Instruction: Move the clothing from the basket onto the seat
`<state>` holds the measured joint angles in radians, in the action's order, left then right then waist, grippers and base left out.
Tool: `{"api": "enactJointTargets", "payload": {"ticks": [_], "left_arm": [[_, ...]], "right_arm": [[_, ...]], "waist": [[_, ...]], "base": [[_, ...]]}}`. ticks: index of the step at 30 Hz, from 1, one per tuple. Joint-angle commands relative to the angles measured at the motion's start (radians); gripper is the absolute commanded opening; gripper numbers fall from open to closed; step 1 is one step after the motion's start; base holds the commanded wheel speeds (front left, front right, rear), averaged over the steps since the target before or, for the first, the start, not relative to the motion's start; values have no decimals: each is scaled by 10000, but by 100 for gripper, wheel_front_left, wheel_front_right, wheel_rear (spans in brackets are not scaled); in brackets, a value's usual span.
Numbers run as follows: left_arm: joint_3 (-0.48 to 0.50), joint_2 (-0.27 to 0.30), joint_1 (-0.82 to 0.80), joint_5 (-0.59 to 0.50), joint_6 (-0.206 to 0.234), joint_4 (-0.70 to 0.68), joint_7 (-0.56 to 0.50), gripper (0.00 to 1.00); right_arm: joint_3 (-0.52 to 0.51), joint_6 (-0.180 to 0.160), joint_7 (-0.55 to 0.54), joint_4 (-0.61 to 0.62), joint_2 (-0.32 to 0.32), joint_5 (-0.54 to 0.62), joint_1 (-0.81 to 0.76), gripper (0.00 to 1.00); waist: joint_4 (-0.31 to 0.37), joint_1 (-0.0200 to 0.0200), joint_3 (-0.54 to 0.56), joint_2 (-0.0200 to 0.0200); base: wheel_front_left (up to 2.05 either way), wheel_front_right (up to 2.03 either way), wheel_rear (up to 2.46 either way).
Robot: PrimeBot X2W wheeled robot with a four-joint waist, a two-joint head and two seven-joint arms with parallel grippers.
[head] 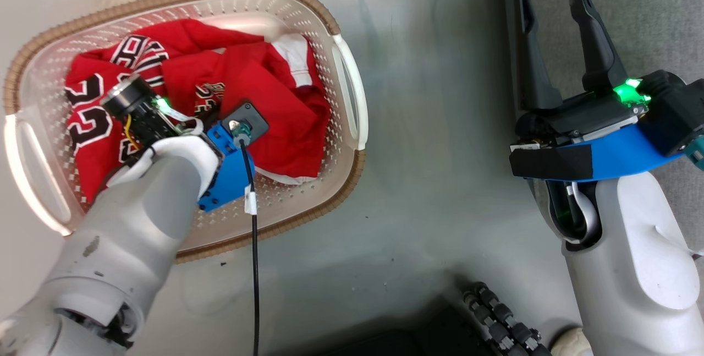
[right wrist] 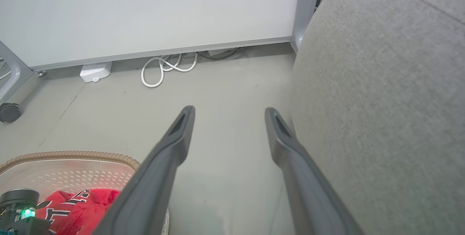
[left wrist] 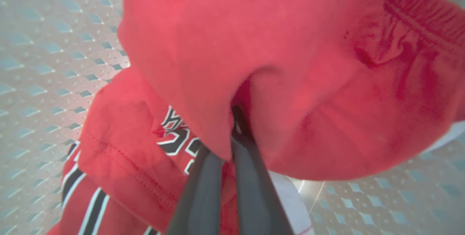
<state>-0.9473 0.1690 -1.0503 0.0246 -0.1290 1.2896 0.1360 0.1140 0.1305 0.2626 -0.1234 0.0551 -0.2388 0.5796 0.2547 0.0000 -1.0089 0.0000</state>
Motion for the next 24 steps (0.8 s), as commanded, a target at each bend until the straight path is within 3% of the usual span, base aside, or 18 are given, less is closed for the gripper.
{"api": "enactJointTargets", "payload": {"ticks": [1, 14, 24], "left_arm": [[-7, -96, 74, 170, -18, -2, 211, 0], [10, -842, 943, 1329, -17, -717, 1293, 0], [791, -793, 2251, 1882, 222, -3239, 1305, 0]], "right_arm": [[-48, 4, 35, -59, -1, -22, 59, 100], [-242, 4, 35, -441, 260, 51, -485, 100], [-368, 4, 35, -751, 433, 127, -1058, 100]], "waist": [[-104, 0, 225, 0], [-789, 0, 2124, 0], [-1241, 0, 3873, 0]], "base": [[0, 0, 0], [0, 0, 0], [0, 0, 0]]}}
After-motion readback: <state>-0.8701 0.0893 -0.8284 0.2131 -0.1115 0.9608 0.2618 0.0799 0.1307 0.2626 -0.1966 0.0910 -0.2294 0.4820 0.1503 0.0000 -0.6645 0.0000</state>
